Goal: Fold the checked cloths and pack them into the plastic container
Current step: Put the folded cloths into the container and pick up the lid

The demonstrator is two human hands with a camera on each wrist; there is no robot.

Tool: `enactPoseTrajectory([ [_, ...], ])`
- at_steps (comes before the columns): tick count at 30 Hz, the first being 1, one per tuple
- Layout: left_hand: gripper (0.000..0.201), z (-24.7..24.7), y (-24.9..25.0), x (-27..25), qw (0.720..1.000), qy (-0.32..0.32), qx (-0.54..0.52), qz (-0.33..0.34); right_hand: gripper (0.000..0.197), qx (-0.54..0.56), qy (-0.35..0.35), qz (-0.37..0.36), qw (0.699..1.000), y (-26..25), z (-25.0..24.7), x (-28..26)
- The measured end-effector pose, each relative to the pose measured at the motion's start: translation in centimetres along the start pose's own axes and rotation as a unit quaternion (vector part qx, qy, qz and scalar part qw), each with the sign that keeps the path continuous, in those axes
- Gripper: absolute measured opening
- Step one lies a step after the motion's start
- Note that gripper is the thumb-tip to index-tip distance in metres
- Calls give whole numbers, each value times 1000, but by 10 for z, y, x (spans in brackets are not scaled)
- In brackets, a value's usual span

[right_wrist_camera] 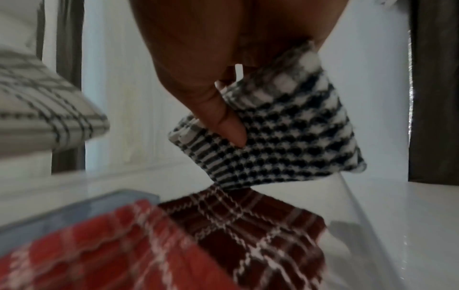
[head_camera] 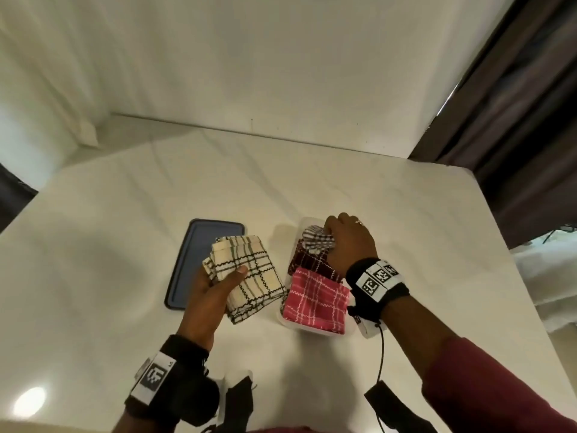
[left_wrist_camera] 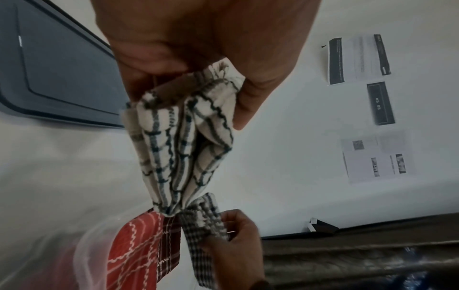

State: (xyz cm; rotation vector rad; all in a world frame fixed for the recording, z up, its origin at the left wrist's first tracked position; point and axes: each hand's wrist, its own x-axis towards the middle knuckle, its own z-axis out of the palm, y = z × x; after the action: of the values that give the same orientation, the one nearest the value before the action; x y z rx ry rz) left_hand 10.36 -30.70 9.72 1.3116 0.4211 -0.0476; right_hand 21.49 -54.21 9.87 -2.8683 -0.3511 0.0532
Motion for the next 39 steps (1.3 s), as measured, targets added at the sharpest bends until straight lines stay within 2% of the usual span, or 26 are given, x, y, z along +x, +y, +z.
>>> enactPoseTrajectory([
  [2,34,-2,-1,2,1000,-17,1,-9,33,-53,-44,-3,998,-3,5,2],
  [5,35,-4,-4,5,998,-54,3,-34,43,-103,-75,-8,992,-5,8,6],
  [7,36,-6,-6,6,996,-77,7,-48,47,-105,-138,-19,985,-5,16,8],
  [9,38,-6,-6,8,994,-93,3,-53,39,-87,-207,-32,974,-4,25,5],
  [11,41,-8,-5,8,993,-104,-6,-52,28,-44,-241,-10,969,-3,24,3],
  [14,44,-5,0,7,991,-125,-12,-50,20,67,-220,26,973,6,10,-1],
  [16,41,1,3,6,989,-140,-6,-52,9,180,-149,35,972,10,0,-12],
  [17,40,5,5,5,987,-148,1,-54,11,231,-116,40,965,9,-3,-19],
  [18,39,10,5,3,986,-160,9,-55,20,279,-104,46,954,7,-7,-27],
  [20,41,24,7,-2,980,-190,25,-54,37,379,-144,53,913,1,-10,-43],
  [23,42,45,9,-10,969,-239,40,-45,32,499,-241,34,832,-7,-7,-61],
  [24,42,51,9,-11,966,-251,45,-45,36,521,-241,25,818,-6,-4,-63],
  [26,41,56,7,-9,961,-262,64,-52,46,534,-214,29,818,0,-2,-64],
  [29,47,49,3,-2,948,-278,132,-78,63,458,-198,40,866,14,-4,-57],
  [31,52,42,-1,1,927,-300,205,-89,66,358,-228,35,905,16,-9,-49],
  [33,49,38,-4,1,898,-330,277,-93,63,228,-275,15,934,12,-10,-42],
  [36,44,35,-5,2,861,-345,356,-111,59,65,-317,2,946,-4,-6,-33],
  [37,44,35,-6,3,854,-333,389,-97,57,29,-323,4,946,-8,-4,-31],
  [39,45,35,-8,5,831,-286,476,-19,53,-27,-330,3,943,-15,-1,-29],
])
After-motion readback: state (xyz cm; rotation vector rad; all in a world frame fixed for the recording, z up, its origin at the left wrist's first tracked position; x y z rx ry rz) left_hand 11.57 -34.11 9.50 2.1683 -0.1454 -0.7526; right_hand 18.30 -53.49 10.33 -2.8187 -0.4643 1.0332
